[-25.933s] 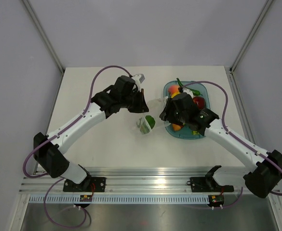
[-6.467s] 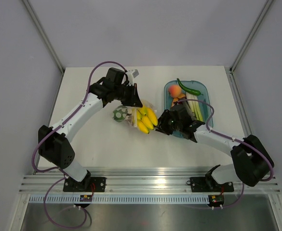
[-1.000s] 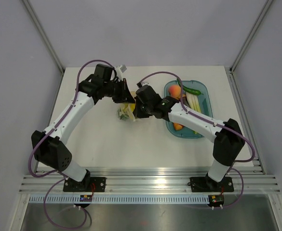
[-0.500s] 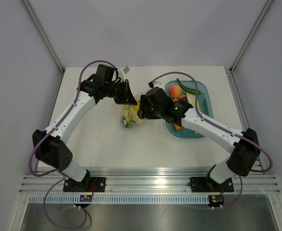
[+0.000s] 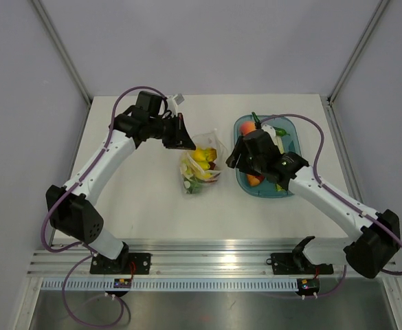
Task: Place the food in the zip-top bag and seal the zipper
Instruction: Adjust the zipper food storage bag at the center of the board.
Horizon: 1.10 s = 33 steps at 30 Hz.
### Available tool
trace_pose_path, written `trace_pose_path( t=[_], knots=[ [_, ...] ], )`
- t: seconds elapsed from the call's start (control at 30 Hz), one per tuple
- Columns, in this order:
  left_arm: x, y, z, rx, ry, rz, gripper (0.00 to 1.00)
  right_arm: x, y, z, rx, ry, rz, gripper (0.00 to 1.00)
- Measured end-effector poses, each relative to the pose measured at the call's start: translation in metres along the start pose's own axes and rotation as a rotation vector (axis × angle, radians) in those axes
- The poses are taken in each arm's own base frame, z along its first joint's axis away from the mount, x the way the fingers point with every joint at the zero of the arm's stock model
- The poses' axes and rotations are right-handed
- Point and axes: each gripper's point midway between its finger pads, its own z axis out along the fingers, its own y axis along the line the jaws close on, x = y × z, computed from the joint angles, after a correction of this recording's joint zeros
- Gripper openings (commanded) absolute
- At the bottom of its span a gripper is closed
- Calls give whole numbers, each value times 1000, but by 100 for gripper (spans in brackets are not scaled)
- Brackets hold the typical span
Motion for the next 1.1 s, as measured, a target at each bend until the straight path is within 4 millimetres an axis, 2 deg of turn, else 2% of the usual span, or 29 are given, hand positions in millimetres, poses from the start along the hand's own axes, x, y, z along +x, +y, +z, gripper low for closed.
trace_pose_path(
  t=[0.1,0.2,0.3,0.33,0.47,0.53,0.63,0.73,0.77,0.83,0.9,0.93,1.0,1.07,1.1],
  knots=[
    [0,-1,0,3,1,-3,0,10,-4,15,9,59,27,66],
    [0,-1,0,4,1,-4,0,17,2,29,-20,104,51,58],
    [0,-1,0,4,1,-9,0,27,13,41,-61,151,71,19],
    [0,-1,0,4,1,-10,0,29,14,44,-66,162,74,0],
    [1,-1,0,3,3,-11,0,34,19,48,-85,193,85,0],
    [1,0,0,2,3,-12,0,26,26,41,-86,198,61,0],
    [-6,-2,-6,-10,-3,-15,0,-14,64,22,-162,140,17,0],
    [-37,-13,-25,-17,-79,19,0,-63,106,-12,-275,35,-22,0],
    [-45,-17,-32,-15,-107,33,0,-75,117,-24,-312,2,-32,0],
    [-64,-29,-47,-5,-168,65,0,-85,129,-39,-362,-38,-47,0],
    [-71,-37,-52,9,-199,90,0,-80,128,-39,-366,-32,-58,0],
    [-72,-36,-52,10,-202,92,3,-73,124,-30,-351,-13,-62,0],
    [-66,-29,-43,3,-182,84,27,-53,112,-4,-306,44,-70,0],
    [-55,-13,-29,-18,-136,57,41,-21,95,33,-239,135,-77,0],
    [-50,-6,-23,-29,-114,39,51,-4,84,51,-200,186,-80,0]
  ],
)
